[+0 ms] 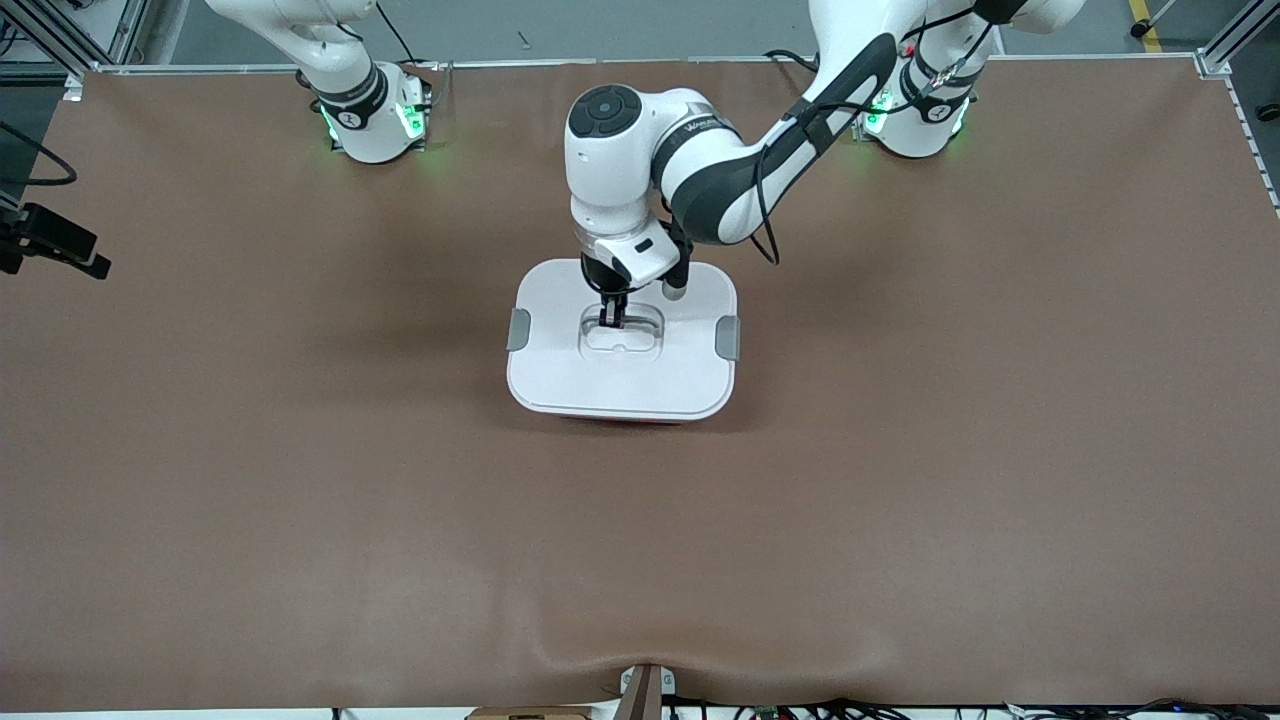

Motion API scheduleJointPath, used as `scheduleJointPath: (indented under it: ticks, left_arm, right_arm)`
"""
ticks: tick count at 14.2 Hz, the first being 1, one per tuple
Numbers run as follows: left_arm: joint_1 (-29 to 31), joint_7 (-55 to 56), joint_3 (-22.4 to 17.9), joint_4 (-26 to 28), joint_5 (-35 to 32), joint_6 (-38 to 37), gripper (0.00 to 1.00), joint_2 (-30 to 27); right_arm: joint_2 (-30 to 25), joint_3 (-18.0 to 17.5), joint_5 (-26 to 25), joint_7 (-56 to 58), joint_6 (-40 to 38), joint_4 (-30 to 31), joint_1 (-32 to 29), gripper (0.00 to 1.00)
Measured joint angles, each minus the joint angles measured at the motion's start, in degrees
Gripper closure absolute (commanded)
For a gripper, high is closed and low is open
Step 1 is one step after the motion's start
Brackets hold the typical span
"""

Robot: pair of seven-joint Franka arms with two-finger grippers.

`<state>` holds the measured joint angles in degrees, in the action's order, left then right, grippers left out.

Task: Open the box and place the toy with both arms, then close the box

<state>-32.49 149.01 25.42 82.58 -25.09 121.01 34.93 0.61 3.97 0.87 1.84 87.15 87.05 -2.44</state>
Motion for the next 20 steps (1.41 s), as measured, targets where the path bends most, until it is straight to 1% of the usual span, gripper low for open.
scheduleJointPath:
  ticks: [11,15,20]
  left_arm:
    - [-0.76,0.33,-0.01,0.00,0.00,0.03,1.00,0.09]
    - [-0.75,0.46,-0.09,0.00,0.00,0.03,1.00,0.09]
    - [-0.59,0.47,-0.30,0.00,0.00,0.03,1.00,0.09]
  right_arm:
    - [-0.06,-0.06,0.09,0.07,0.08,0.00,0.07,0.00]
    - [-0.06,-0.21,2.62,0.00,-0.44,0.00,0.21,0.00]
    - [-0.13,-0.39,2.74,-0.20,-1.75,-0.02,0.35,0.00]
